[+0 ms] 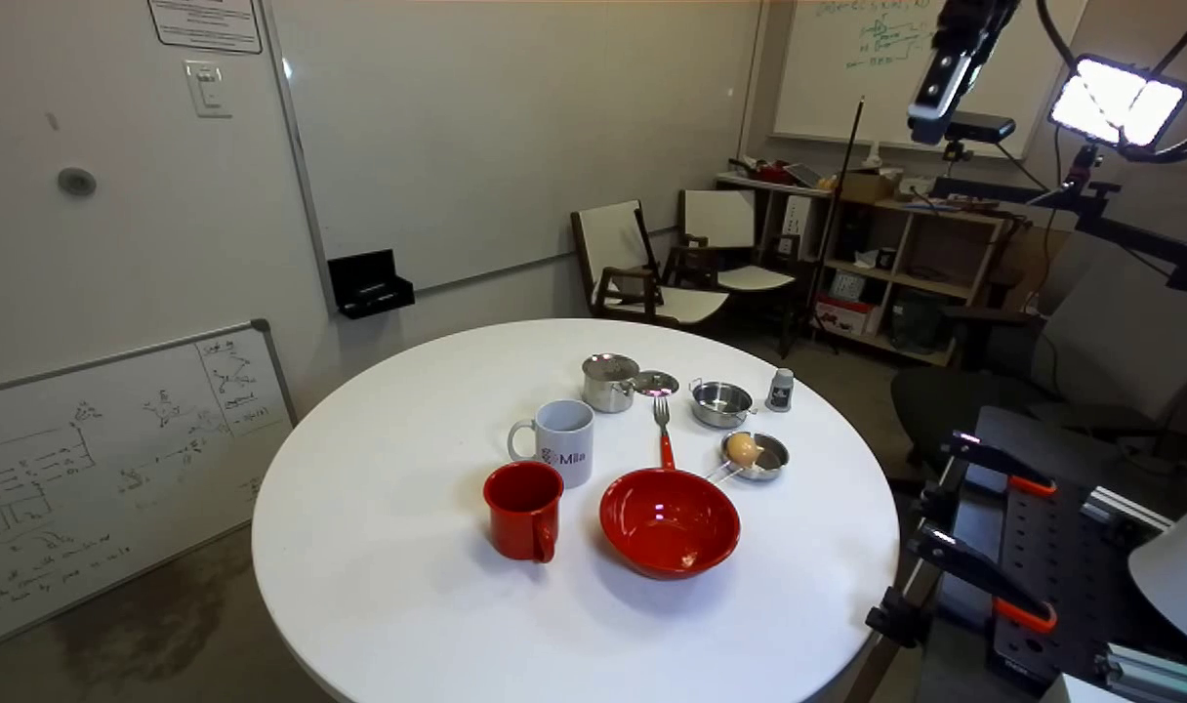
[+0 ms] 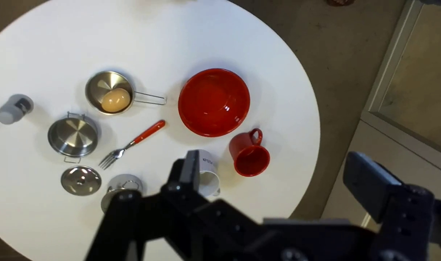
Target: Move the folk
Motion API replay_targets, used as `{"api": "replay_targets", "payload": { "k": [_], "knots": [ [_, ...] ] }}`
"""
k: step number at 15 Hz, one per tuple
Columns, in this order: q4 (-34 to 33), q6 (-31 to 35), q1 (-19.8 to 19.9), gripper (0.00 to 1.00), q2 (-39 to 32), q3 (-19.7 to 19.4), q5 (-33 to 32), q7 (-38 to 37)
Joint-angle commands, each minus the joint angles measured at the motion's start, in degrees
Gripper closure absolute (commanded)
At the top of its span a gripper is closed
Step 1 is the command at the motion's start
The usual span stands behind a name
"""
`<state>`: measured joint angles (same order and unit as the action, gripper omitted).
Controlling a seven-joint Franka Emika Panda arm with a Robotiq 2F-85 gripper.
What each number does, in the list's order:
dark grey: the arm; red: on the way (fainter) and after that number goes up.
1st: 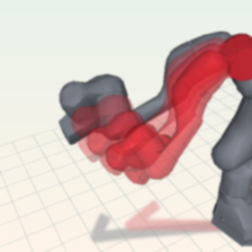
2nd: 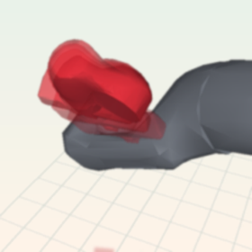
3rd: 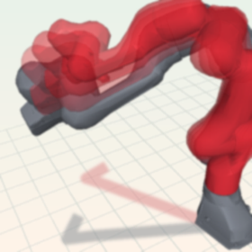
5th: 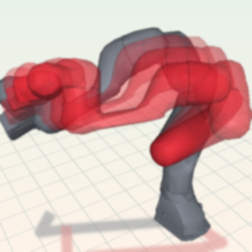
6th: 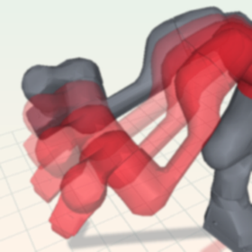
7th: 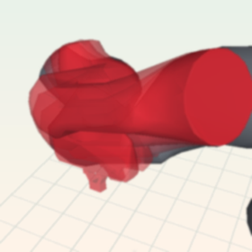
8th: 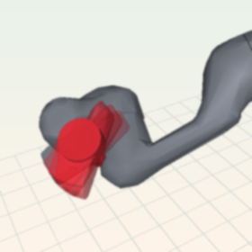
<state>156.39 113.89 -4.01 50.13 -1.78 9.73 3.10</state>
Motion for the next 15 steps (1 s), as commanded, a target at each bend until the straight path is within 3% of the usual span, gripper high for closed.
{"api": "replay_targets", "payload": {
  "k": [1, 5, 9, 13, 15],
  "knots": [
    [-0.1, 7.7, 3.0, 0.0, -9.6, 3.5, -0.5, -6.6],
    [0.0, 19.9, 6.6, 0.0, -20.9, 7.2, -3.1, -15.1],
    [-2.2, 28.3, 11.0, 0.0, -34.0, 10.2, -10.9, -24.2],
    [-8.3, 30.0, 13.3, 0.0, -47.8, 10.7, -20.6, -35.4],
    [-12.6, 27.8, 11.1, 0.0, -53.3, 8.4, -21.9, -35.7]
  ]
}}
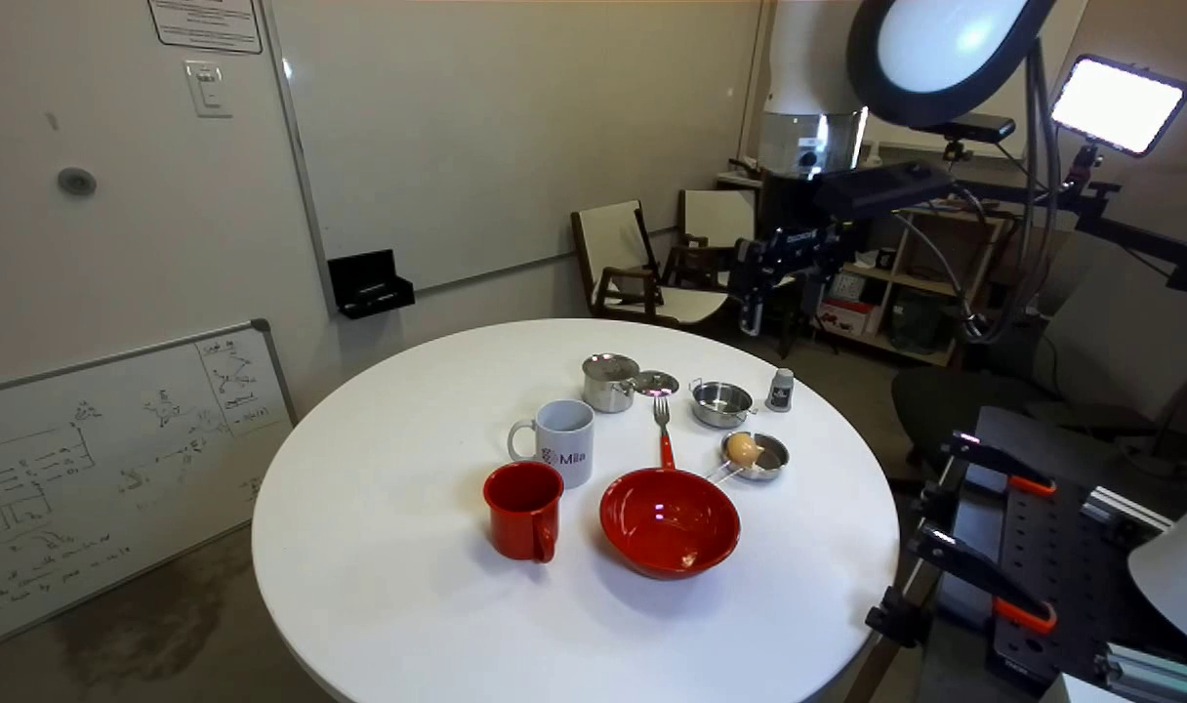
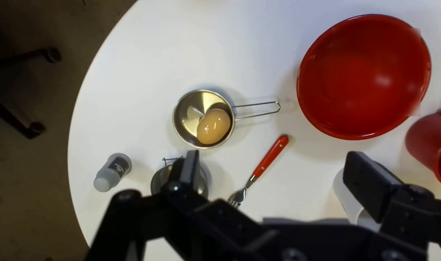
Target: Move the folk
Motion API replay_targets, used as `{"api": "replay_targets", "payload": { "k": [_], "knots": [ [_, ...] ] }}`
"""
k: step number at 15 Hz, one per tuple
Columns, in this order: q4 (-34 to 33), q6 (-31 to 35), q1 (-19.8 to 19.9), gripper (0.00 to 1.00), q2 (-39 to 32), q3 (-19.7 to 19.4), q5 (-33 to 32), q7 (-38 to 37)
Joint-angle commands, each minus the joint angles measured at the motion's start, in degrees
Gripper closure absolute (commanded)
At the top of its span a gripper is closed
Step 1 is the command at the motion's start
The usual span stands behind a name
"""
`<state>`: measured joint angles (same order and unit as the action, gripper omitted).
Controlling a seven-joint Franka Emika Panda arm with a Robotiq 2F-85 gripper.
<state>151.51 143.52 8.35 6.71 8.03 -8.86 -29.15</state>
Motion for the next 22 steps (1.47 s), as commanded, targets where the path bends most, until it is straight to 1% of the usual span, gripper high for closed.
{"api": "replay_targets", "payload": {
  "k": [1, 2, 3, 9, 12, 15, 16, 18, 20, 22],
  "knots": [
    [-2.0, -0.3, -2.5, 0.0, -3.0, -2.7, -1.2, -1.2],
    [-3.2, -0.1, -3.1, 0.0, -5.2, -3.4, -1.2, -1.2],
    [-3.4, -0.1, -3.4, 0.0, -5.8, -3.8, -1.1, -1.1],
    [-2.9, 0.5, -3.7, 0.0, -5.0, -4.3, -0.6, -2.0],
    [-6.0, 4.7, -4.4, 0.0, -10.5, -5.4, 0.3, 2.1],
    [-9.7, 10.7, -5.2, 0.0, -17.5, -6.6, 1.4, 5.7],
    [-10.8, 12.9, -5.4, 0.0, -19.9, -6.9, 2.3, 7.3],
    [-13.3, 16.2, -5.1, 0.0, -24.6, -6.6, 6.6, 11.9],
    [-16.3, 17.4, -3.8, 0.0, -29.3, -5.1, 13.0, 16.5],
    [-19.2, 17.2, -3.2, 0.0, -33.0, -4.6, 17.2, 17.9]
  ]
}}
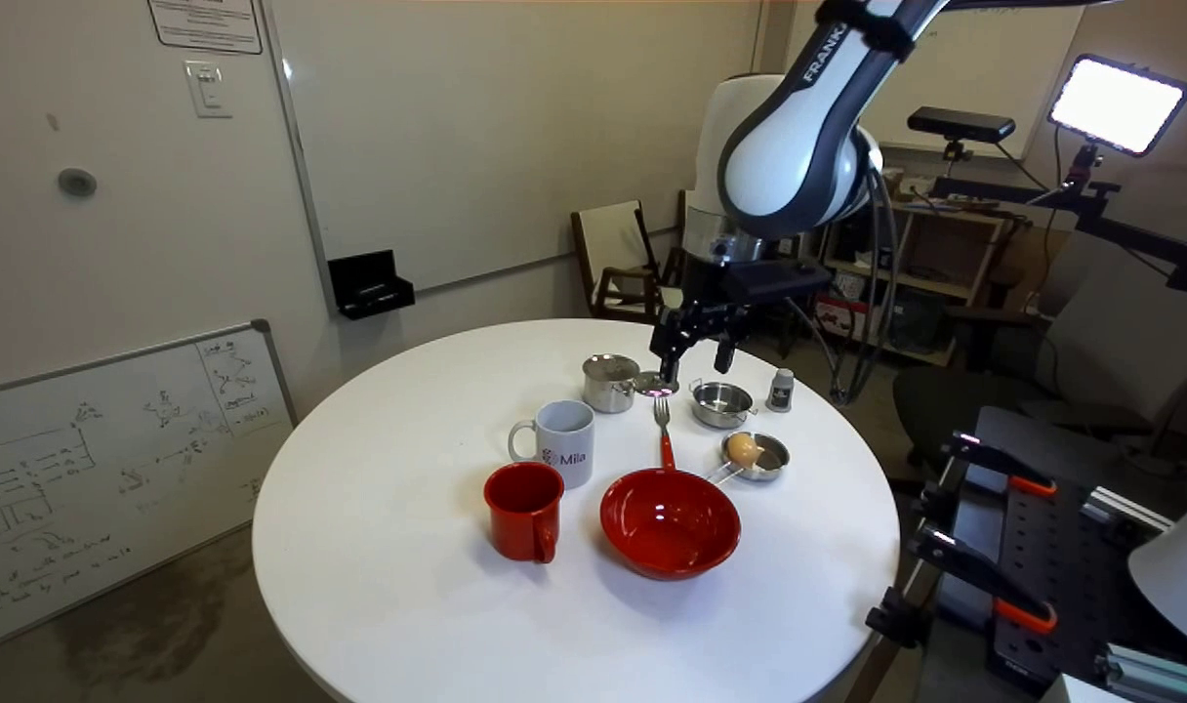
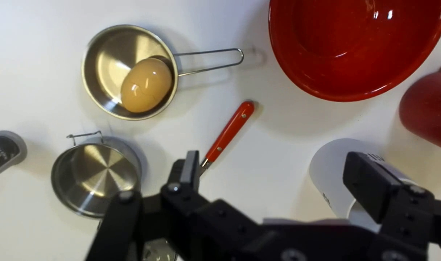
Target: Move the folk
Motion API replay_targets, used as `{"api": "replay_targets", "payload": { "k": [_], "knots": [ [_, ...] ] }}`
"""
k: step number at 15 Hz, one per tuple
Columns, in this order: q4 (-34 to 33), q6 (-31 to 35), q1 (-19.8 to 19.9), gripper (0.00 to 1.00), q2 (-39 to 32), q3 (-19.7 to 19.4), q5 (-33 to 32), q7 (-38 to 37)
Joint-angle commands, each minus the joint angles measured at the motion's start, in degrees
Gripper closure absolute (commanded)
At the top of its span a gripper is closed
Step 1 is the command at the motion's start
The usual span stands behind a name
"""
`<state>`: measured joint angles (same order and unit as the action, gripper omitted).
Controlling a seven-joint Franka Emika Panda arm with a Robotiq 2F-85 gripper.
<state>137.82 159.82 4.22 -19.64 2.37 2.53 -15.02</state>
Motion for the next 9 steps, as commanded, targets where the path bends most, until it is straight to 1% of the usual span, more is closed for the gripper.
{"api": "replay_targets", "payload": {
  "k": [1, 4, 9],
  "knots": [
    [-7.1, 1.3, 1.3, 0.0, -8.7, 1.2, 7.5, 4.3],
    [-11.2, 1.5, 1.1, 0.0, -13.4, 0.6, 9.4, 4.2],
    [-16.9, 0.3, -1.1, 0.0, -20.3, -2.7, 9.5, -0.4]
  ]
}}
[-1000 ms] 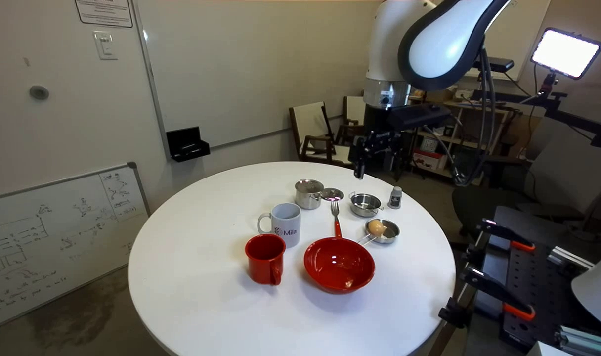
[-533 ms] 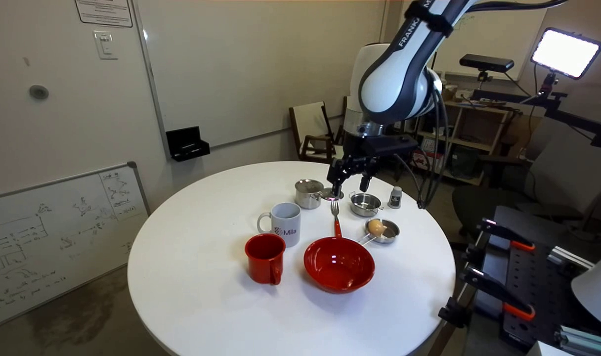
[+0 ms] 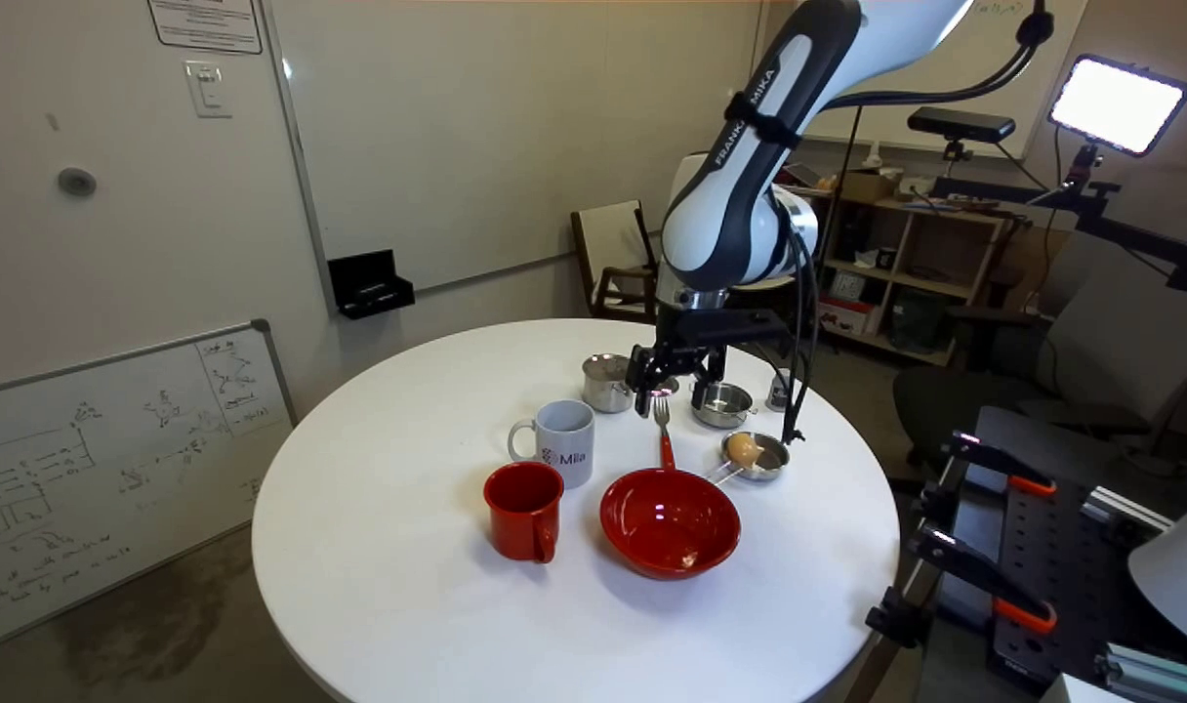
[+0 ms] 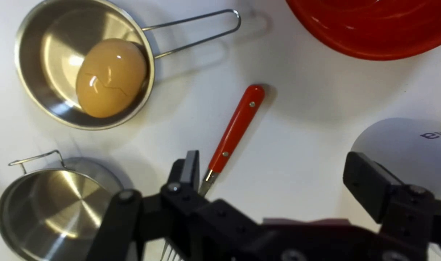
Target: Move the folk
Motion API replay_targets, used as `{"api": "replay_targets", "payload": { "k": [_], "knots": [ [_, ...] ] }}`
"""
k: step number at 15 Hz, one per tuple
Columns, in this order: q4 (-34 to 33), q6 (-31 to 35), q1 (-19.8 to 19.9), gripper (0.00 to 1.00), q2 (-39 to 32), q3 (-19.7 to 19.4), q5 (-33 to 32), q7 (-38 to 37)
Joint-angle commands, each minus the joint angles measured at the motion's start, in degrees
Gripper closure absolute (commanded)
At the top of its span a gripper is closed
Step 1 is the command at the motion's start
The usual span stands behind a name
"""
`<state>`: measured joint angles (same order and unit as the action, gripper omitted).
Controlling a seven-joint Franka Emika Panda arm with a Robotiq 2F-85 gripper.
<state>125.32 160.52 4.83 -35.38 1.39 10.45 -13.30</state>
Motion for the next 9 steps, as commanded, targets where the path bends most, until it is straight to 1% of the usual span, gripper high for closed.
{"api": "replay_targets", "payload": {
  "k": [1, 4, 9],
  "knots": [
    [-5.2, -0.6, -2.1, 0.0, -5.7, -2.2, 1.6, -2.9],
    [-7.9, -1.8, -3.1, 0.0, -8.4, -3.1, 2.3, -5.9],
    [-10.2, -2.2, -5.0, 0.0, -11.3, -3.9, 3.2, -9.8]
  ]
}}
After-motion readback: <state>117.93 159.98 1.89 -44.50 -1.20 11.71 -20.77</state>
